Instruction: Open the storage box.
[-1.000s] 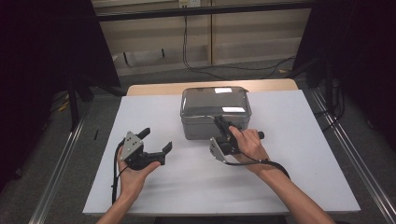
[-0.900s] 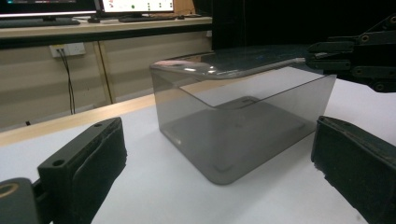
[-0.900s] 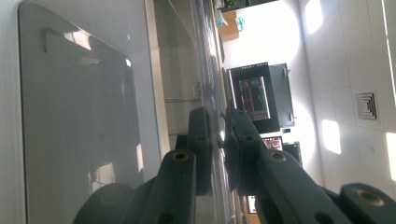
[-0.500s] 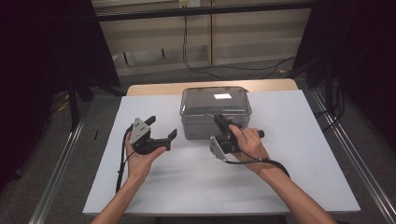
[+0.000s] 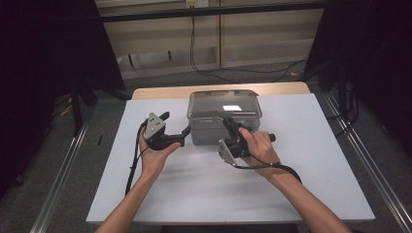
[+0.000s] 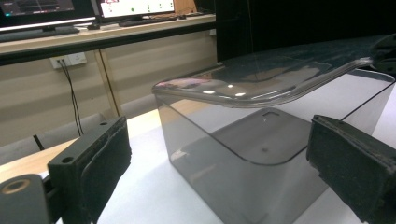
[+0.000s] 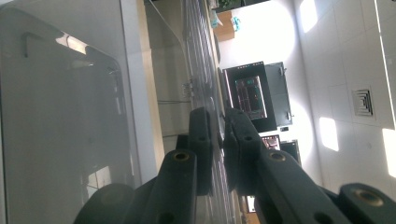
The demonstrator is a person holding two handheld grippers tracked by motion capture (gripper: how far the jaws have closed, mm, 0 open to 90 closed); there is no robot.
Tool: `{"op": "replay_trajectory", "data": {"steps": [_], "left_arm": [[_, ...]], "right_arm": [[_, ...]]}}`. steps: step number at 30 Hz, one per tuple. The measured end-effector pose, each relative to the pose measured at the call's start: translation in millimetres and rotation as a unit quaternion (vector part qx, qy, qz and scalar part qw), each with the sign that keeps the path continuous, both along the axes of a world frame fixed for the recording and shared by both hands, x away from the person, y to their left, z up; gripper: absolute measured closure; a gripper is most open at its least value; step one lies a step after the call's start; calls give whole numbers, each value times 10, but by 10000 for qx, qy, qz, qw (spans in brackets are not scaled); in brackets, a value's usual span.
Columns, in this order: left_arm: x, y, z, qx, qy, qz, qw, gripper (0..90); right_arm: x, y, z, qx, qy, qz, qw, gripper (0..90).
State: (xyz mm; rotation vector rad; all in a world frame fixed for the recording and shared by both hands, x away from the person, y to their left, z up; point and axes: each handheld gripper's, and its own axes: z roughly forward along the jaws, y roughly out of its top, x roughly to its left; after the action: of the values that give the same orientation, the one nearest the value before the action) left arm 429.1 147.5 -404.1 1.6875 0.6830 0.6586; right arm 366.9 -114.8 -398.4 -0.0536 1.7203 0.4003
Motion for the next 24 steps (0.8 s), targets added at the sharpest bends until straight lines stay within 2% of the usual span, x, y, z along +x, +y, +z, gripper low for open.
{"op": "replay_trajectory", "data": {"steps": [4, 6, 9, 11, 18, 21, 24], "left_arm": [[33, -68, -13, 16, -70, -38, 10000, 94], [52, -103, -25, -94, -16, -37, 9999, 96], [80, -157, -20, 1, -82, -66, 9999, 125], [103, -180, -27, 51, -46, -64, 10000, 125], [147, -212, -46, -9, -50, -9, 10000, 132], [158, -200, -19, -35, -146, 18, 9999, 199], [175, -208, -8, 43, -231, 38, 9997, 223]], "right_arm": [[6, -5, 20, 41, -14, -17, 10000, 814], [7, -10, 27, 97, -13, -26, 9999, 813], [6, -3, 31, 105, -23, -25, 9999, 814], [8, -5, 29, 89, -27, -20, 10000, 814], [8, -2, 27, 52, -30, 3, 10000, 814], [7, -3, 20, 62, -27, -4, 10000, 814], [13, 0, 28, 50, -68, 25, 10000, 815]]}}
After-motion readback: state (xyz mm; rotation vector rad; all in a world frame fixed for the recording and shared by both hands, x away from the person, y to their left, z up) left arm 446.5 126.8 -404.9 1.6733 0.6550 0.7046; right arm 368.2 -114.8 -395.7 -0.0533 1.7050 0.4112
